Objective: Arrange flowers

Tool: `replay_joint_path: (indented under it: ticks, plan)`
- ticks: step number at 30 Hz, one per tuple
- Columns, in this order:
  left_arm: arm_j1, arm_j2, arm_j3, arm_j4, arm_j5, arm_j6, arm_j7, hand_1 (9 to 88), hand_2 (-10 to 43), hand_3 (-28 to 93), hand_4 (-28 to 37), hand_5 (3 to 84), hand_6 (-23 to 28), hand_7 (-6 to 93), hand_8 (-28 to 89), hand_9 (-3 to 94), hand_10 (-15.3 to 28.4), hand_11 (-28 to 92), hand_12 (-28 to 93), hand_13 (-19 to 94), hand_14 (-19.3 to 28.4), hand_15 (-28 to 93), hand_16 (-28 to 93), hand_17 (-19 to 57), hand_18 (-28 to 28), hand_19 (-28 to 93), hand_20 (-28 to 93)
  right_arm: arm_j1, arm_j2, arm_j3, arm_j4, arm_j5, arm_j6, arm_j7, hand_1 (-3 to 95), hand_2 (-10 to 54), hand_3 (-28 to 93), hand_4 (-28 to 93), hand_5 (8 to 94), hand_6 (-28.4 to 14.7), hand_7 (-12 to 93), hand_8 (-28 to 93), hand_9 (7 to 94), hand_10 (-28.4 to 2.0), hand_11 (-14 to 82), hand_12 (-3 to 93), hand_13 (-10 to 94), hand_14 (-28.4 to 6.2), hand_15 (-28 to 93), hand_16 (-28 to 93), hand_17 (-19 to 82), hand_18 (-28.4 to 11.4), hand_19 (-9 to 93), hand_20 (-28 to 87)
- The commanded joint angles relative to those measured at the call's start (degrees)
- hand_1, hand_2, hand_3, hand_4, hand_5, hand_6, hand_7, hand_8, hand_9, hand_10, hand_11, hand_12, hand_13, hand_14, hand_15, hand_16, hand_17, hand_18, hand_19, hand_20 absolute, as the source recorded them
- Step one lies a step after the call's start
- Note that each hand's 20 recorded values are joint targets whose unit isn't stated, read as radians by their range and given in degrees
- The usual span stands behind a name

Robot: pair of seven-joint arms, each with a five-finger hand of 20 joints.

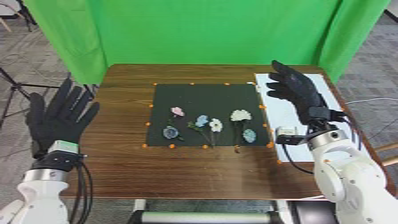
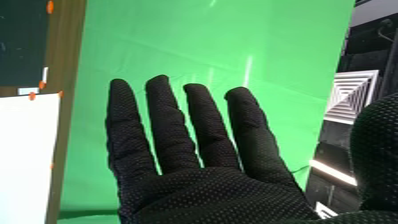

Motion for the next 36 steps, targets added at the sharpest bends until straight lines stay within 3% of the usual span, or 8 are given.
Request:
replay_joint_path:
  ticks: [1, 6, 11, 13, 22, 28, 32, 36]
  plan:
    - [0.01, 0.08, 0.13, -0.56, -0.52, 0.11, 0.72, 23.1, 13.0, 60, -28.3, 30.2, 3.0, 10.6, -11, 26.5, 9.7, 10, 7, 16, 8.7, 19, -7, -4.9, 12.3, 27, 9, -1.14, 0.05, 0.90, -0.65, -0.26, -1.27, 0.45, 3.3, 10.7, 77, -28, 34.3, -3.1, 8, -9, 38.3, -14.3, 3.6, 11.4, 31, -16.9, 15, 20, 14, -19.6, 35, 20]
    - [-0.73, 0.14, 0.63, -0.31, -0.32, -0.04, 0.35, 23.1, 13.0, 60, -28.3, 30.4, 3.0, 10.6, -10, 26.6, 9.7, 11, 7, 16, 8.8, 19, -7, -5.0, 12.3, 27, 9, -1.33, 0.14, 1.21, -0.79, -0.47, -1.54, 0.24, 4.0, 10.3, 77, -28, 34.5, -3.1, 8, -9, 38.6, -14.0, 3.8, 11.5, 31, -17.0, 15, 20, 14, -19.7, 35, 20]
    - [-0.40, -0.32, 0.36, -0.33, 0.48, -0.34, -1.00, 22.9, 12.9, 61, -28.3, 30.4, 2.9, 10.8, -11, 26.7, 9.7, 10, 7, 16, 8.9, 19, -7, -5.2, 12.6, 28, 9, -2.58, -0.28, 1.98, -1.37, -0.45, -1.64, 0.57, 4.4, 10.2, 77, -28, 34.4, -3.2, 8, -9, 38.8, -14.3, 3.8, 11.6, 32, -17.0, 15, 20, 14, -19.8, 35, 20]
    - [-0.10, 0.08, 0.41, -0.56, 0.38, 0.12, -0.45, 22.8, 13.0, 61, -28.3, 30.4, 2.9, 10.8, -11, 26.7, 9.7, 10, 7, 16, 8.9, 19, -7, -5.2, 12.6, 28, 9, -2.46, -0.40, 2.09, -1.22, -0.56, -2.17, 0.46, 4.4, 10.2, 77, -28, 33.8, -3.1, 8, -9, 38.8, -13.9, 3.8, 11.6, 32, -17.0, 15, 20, 14, -19.8, 35, 20]
    - [-0.35, 0.14, 0.33, -0.53, 0.33, -0.05, -1.11, 22.5, 12.7, 62, -28.3, 30.5, 3.0, 11.0, -11, 26.9, 9.7, 11, 7, 16, 8.9, 19, -7, -5.4, 12.7, 28, 9, -2.84, -0.66, 2.20, -1.45, -0.75, -2.28, 0.55, 4.8, 9.9, 78, -28, 33.6, -3.2, 8, -8, 39.1, -13.5, 3.9, 11.8, 32, -17.0, 16, 20, 15, -19.8, 35, 20]
    - [0.01, 0.18, 0.16, -0.77, 0.03, 0.29, -0.70, 22.8, 12.6, 62, -28.3, 30.6, 3.0, 11.0, -11, 26.8, 9.7, 11, 7, 16, 9.3, 19, -6, -5.5, 12.8, 28, 9, -2.36, -0.99, 1.93, -1.35, -1.28, -3.77, 0.72, 4.7, 9.8, 78, -28, 33.5, -3.2, 8, -8, 39.3, -13.9, 4.0, 11.9, 32, -17.1, 16, 20, 14, -19.9, 35, 20]
    - [-0.06, -0.14, 0.01, -0.76, 0.13, 0.33, -1.58, 22.9, 12.4, 62, -28.3, 30.6, 2.9, 10.9, -10, 26.0, 9.4, 10, 7, 16, 9.4, 19, -6, -5.7, 13.0, 28, 9, -2.48, -0.86, 1.87, -1.44, -1.33, -3.67, 0.68, 4.8, 9.7, 78, -28, 33.4, -3.3, 8, -8, 39.3, -13.9, 4.0, 12.0, 33, -17.0, 16, 20, 14, -20.0, 35, 20]
    - [-0.01, -0.15, 0.03, -0.87, 0.19, 0.14, -1.54, 22.9, 12.3, 62, -28.3, 30.5, 2.9, 10.9, -10, 25.6, 9.3, 10, 7, 16, 9.3, 19, -6, -5.8, 13.1, 28, 9, -2.35, -0.96, 1.81, -1.34, -0.95, -3.25, 0.75, 4.8, 9.6, 78, -28, 33.4, -3.2, 8, -8, 39.4, -13.9, 4.0, 12.0, 33, -17.0, 16, 20, 14, -20.0, 35, 20]
